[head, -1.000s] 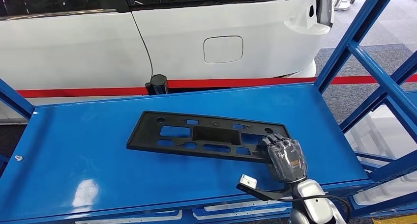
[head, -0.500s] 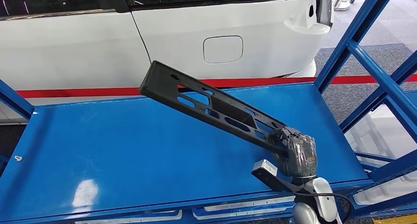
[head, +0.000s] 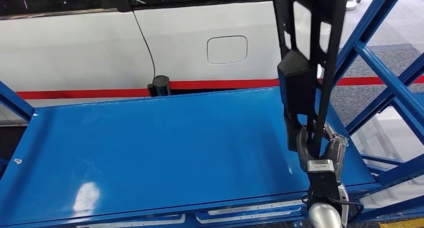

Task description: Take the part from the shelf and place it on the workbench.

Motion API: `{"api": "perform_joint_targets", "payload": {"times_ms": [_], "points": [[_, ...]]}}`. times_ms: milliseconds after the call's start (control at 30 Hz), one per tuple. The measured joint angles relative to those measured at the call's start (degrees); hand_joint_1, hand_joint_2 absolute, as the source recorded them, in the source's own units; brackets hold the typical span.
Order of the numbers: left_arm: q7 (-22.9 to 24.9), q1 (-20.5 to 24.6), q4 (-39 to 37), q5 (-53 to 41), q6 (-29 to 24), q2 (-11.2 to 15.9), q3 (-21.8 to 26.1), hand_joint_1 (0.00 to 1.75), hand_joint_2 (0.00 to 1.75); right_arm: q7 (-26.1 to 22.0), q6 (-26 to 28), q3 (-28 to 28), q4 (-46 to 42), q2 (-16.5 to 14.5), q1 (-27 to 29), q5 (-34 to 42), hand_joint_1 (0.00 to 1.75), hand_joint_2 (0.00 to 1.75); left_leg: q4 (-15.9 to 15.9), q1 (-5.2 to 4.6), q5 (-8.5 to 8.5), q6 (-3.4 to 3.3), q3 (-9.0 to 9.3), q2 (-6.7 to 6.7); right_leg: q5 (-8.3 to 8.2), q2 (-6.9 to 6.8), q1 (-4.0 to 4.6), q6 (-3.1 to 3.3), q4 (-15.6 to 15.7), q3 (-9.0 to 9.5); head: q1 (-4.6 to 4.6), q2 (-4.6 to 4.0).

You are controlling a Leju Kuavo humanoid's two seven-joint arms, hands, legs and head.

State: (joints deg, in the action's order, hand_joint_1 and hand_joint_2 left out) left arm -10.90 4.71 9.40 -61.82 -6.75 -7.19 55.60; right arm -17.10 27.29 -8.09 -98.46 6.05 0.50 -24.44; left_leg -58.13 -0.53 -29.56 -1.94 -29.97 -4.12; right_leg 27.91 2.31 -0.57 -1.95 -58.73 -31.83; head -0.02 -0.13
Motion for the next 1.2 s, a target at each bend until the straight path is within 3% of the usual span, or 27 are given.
{"api": "perform_joint_targets", "payload": {"times_ms": [567,967,1200], "points": [[-0.2,0.0,0.0,0.4,-0.1,0.1,0.2,0.00,1.75,-3.8,-3.5,1.5,-9.9,-2.8,2.5,9.5,1.75,1.75,0.0,0.00,0.00,0.00,-0.01,0.01,0.00,0.00,0.00,0.00,0.0,0.00,-0.01,0.00],[-1.2,-0.6,0.0,2.2,-1.0,0.1,1.5,0.00,1.75,-4.9,-3.9,1.5,-11.3,-3.5,2.7,12.1,1.75,1.75,-0.1,-0.07,-0.02,-0.02,-0.03,0.00,-0.03,0.01,-0.11,-0.03,0.1,0.01,0.00,0.00],[-1.2,-0.7,0.0,2.5,-0.8,0.3,2.3,0.00,1.75,-5.0,-3.9,1.5,-11.5,-3.6,2.7,12.4,1.75,1.75,0.1,-0.49,0.07,-0.64,0.00,0.05,-0.22,0.08,-0.55,-0.41,0.3,0.00,-0.03,0.00]]}}
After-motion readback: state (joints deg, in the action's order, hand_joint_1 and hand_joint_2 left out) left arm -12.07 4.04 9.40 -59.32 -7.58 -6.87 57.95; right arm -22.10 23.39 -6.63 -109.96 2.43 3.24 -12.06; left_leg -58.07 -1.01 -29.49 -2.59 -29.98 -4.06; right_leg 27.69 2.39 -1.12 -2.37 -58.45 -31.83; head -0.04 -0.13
